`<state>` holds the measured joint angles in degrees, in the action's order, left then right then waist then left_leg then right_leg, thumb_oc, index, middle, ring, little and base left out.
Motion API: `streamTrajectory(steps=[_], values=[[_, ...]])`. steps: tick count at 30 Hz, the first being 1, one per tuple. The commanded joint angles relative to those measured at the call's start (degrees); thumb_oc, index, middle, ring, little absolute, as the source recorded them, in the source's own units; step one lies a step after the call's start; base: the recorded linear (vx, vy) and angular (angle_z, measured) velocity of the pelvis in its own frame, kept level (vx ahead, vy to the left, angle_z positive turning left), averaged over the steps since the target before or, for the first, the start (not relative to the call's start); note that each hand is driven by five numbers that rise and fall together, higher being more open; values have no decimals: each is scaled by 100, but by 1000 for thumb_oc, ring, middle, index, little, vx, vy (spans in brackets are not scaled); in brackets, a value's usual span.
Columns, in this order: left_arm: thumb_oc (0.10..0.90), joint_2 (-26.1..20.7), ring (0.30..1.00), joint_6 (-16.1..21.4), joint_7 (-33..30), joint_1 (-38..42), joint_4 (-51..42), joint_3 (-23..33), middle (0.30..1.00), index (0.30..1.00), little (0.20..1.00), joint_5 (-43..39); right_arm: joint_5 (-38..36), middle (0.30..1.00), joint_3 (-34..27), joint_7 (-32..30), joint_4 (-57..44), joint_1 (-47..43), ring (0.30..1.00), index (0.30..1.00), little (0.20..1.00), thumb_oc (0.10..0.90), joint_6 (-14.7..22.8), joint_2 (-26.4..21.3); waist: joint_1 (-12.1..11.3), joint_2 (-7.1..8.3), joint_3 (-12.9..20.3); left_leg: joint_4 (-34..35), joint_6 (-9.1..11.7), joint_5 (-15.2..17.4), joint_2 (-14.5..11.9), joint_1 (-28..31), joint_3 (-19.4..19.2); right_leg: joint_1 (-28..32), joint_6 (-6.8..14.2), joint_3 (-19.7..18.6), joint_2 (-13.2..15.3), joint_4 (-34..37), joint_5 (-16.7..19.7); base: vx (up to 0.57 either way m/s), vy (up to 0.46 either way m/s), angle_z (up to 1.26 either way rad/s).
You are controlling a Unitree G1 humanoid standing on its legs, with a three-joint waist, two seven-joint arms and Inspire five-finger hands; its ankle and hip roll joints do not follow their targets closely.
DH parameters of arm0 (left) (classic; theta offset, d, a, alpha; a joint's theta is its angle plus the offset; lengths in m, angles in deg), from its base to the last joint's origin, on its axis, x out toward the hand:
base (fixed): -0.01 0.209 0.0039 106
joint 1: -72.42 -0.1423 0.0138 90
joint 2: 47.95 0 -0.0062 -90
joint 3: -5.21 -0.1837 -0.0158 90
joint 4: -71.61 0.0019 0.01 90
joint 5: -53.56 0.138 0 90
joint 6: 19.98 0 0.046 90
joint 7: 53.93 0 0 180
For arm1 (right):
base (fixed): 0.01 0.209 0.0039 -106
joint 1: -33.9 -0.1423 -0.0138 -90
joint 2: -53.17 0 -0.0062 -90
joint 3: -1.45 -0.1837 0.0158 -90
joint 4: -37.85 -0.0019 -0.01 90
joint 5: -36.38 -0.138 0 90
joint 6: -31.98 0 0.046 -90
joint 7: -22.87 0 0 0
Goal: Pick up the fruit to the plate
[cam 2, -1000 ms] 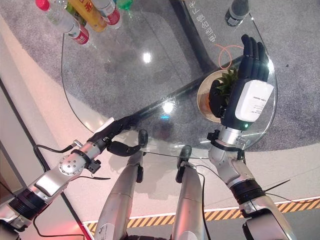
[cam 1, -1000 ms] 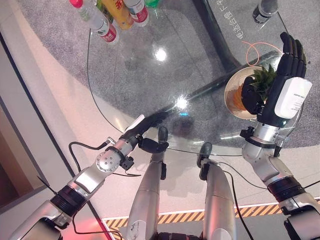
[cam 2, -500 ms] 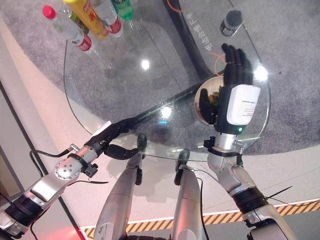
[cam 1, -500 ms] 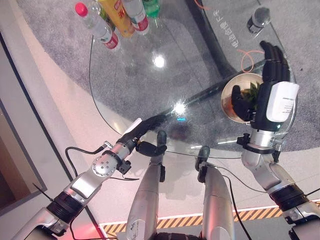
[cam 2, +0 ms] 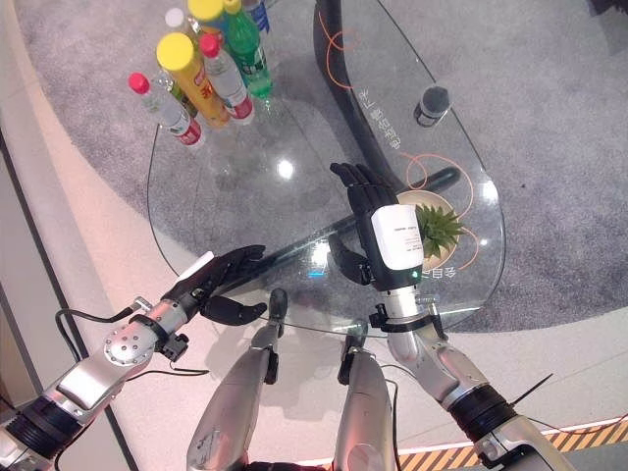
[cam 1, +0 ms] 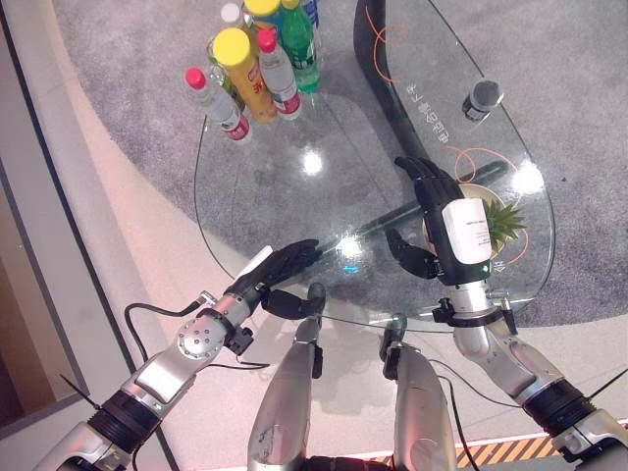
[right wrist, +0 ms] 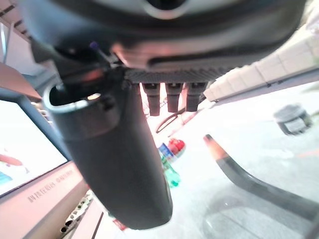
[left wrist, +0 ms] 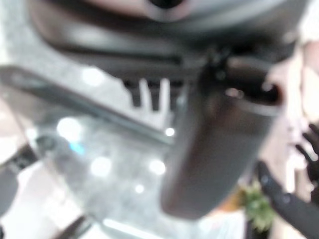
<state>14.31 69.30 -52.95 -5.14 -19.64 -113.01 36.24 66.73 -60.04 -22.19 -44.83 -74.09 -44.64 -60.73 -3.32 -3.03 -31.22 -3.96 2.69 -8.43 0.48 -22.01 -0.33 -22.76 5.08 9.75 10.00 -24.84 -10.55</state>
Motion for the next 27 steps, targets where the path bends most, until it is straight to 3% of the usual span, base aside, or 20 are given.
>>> streamTrajectory(steps=[1,5,10,15,17,21,27], values=[[800,-38,900,381,112,-95,-527,216,900,900,900,-241,46,900,-181,-52,-668,-208,900,900,900,800,471,-233,6,251,143,-824,-153,1075,386,554,-130,655,300,89,-208,1393,1181,9,-37,0],[800,95,900,357,195,-349,-443,273,900,900,900,-241,-322,900,-195,556,-564,111,900,900,900,800,637,-203,11,253,238,-544,-106,1027,322,1027,-65,1152,258,108,-243,1607,1132,36,-52,0],[800,493,900,-136,408,-836,-137,390,900,900,900,-926,-1253,900,-87,2091,-492,694,900,900,900,800,846,-134,28,289,656,-82,-45,878,241,1471,89,1622,211,114,-330,1937,1125,59,-66,0],[800,848,900,-270,374,-1112,893,317,900,900,900,-653,-2608,900,90,3266,35,1120,900,900,900,800,991,300,62,402,1100,203,20,760,175,1795,188,1964,163,141,-392,2127,1125,48,-77,2],[800,999,900,-327,385,-1208,1224,341,900,900,900,-723,-2698,900,135,3640,208,1302,900,900,900,800,975,449,90,424,1261,301,31,734,147,1918,178,2091,140,151,-409,2212,1128,48,-42,-3],[800,1305,900,-433,319,-1342,1971,424,900,900,900,-849,-3331,900,221,4821,651,1540,900,900,900,800,624,607,112,457,1517,499,74,688,86,2129,141,2314,112,190,-422,2411,1163,19,-37,1],[800,1697,900,-489,441,-1363,2979,503,900,900,900,-678,-4146,900,311,5800,1529,1651,900,900,900,800,-242,918,97,490,1784,703,133,605,8,2303,81,2511,99,244,-408,2623,1227,4,-21,0]])
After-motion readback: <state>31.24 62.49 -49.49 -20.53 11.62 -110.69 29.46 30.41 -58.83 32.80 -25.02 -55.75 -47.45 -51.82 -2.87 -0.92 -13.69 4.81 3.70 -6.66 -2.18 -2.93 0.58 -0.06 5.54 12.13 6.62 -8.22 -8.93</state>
